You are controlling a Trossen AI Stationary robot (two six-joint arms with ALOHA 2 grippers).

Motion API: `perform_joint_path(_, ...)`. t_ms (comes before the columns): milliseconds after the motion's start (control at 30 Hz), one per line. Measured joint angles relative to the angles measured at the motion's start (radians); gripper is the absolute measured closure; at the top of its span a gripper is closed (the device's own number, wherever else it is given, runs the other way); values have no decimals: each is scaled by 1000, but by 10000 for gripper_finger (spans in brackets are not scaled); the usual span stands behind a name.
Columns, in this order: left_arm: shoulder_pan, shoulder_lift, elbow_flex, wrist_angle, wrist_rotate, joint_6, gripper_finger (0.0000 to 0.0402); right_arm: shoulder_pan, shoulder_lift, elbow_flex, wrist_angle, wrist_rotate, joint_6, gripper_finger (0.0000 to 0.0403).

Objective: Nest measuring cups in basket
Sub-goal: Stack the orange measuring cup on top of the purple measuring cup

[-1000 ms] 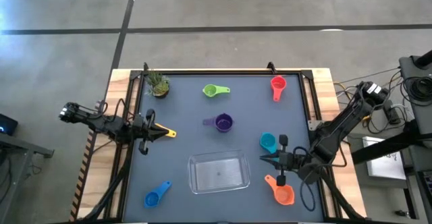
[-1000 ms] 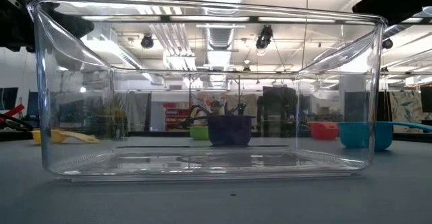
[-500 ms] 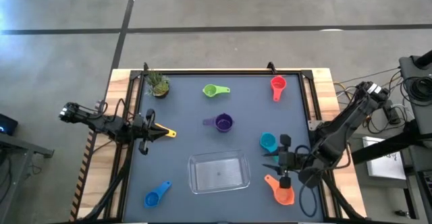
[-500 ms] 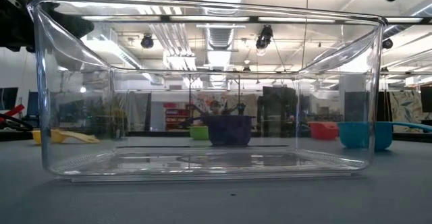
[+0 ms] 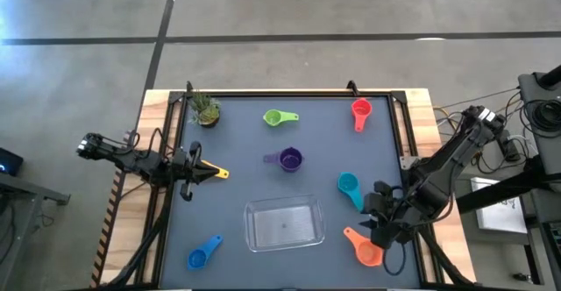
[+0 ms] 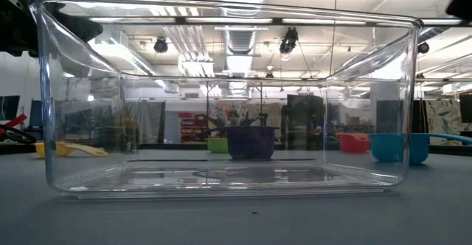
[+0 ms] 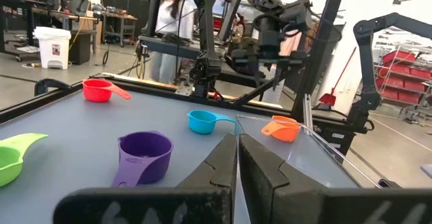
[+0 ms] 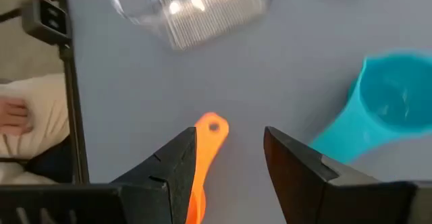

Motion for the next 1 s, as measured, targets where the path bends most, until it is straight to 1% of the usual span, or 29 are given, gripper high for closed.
perform_joint_path(100,0,0,0,0,0,0,402,1,0,-34,12,-37,64,243)
perform_joint_path(267,0,0,0,0,0,0,402,20,19,-76,55,-42,95,246)
perform_joint_path(433,0,0,0,0,0,0,402,39,94,-77,86,-51,95,254)
perform_joint_path(533,0,0,0,0,0,0,402,41,149,-77,97,-115,102,259)
perform_joint_path(633,0,0,0,0,0,0,402,41,203,-69,95,-197,103,265)
perform_joint_path(733,0,0,0,0,0,0,402,41,249,-48,95,-248,103,271)
perform_joint_path(1000,0,0,0,0,0,0,402,41,308,27,96,-257,52,282)
